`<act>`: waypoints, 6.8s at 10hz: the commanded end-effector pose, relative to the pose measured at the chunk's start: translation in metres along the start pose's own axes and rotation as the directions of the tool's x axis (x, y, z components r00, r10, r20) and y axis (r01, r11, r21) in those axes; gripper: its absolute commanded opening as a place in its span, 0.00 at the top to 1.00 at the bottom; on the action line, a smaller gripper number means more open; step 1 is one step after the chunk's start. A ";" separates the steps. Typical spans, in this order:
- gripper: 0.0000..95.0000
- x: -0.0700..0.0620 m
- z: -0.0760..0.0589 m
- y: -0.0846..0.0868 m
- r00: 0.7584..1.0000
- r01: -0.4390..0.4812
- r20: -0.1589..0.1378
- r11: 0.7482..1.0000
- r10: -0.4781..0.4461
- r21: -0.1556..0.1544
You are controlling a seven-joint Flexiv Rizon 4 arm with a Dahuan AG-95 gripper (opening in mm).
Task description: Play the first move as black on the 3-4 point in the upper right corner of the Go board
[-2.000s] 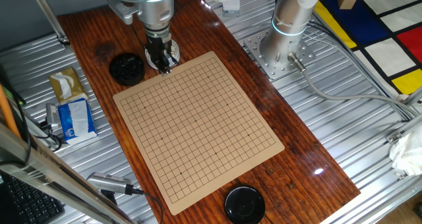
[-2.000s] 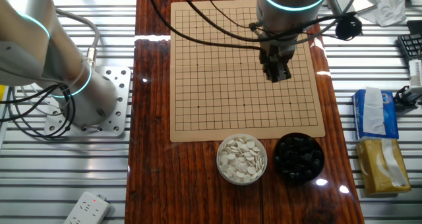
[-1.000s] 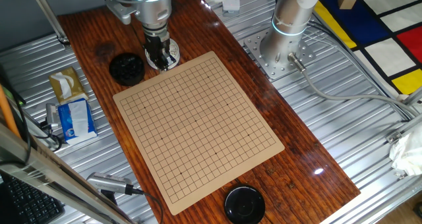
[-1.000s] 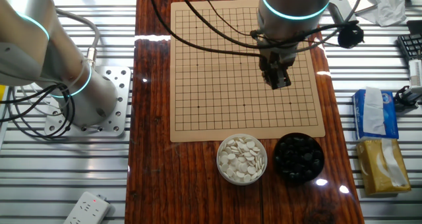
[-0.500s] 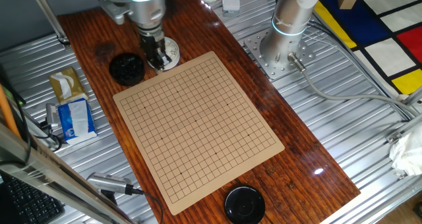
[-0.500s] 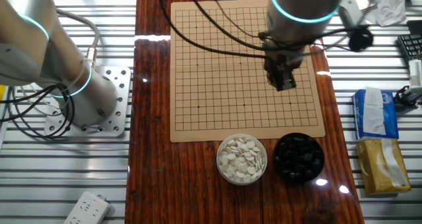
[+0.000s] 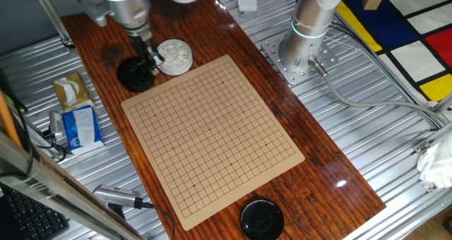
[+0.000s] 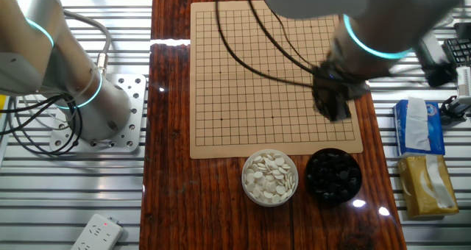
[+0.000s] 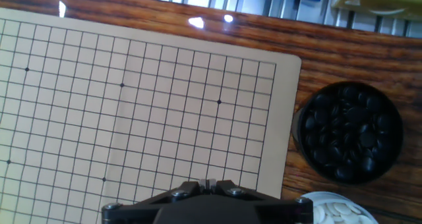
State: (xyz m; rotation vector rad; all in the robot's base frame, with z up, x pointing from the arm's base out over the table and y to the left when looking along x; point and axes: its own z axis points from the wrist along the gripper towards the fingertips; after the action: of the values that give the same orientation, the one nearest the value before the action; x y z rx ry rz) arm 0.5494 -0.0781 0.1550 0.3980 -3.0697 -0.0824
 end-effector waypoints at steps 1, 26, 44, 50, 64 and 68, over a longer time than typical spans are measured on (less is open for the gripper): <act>1.00 -0.005 0.001 -0.018 1.000 0.000 -0.018 1.000 0.000 0.029; 1.00 -0.020 0.003 -0.043 0.997 -0.004 -0.070 0.999 0.007 0.044; 1.00 -0.012 0.010 -0.062 0.999 -0.010 -0.035 0.999 0.011 0.034; 1.00 -0.014 0.020 -0.090 0.999 0.043 -0.009 0.999 -0.043 0.025; 0.80 -0.022 0.053 -0.099 0.993 0.121 0.014 0.993 -0.121 0.015; 0.80 -0.020 0.063 -0.098 0.992 0.124 0.021 0.992 -0.125 0.013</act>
State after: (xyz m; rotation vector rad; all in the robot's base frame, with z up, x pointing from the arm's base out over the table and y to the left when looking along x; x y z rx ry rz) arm 0.5884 -0.1642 0.0849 0.5956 -3.0668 -0.0761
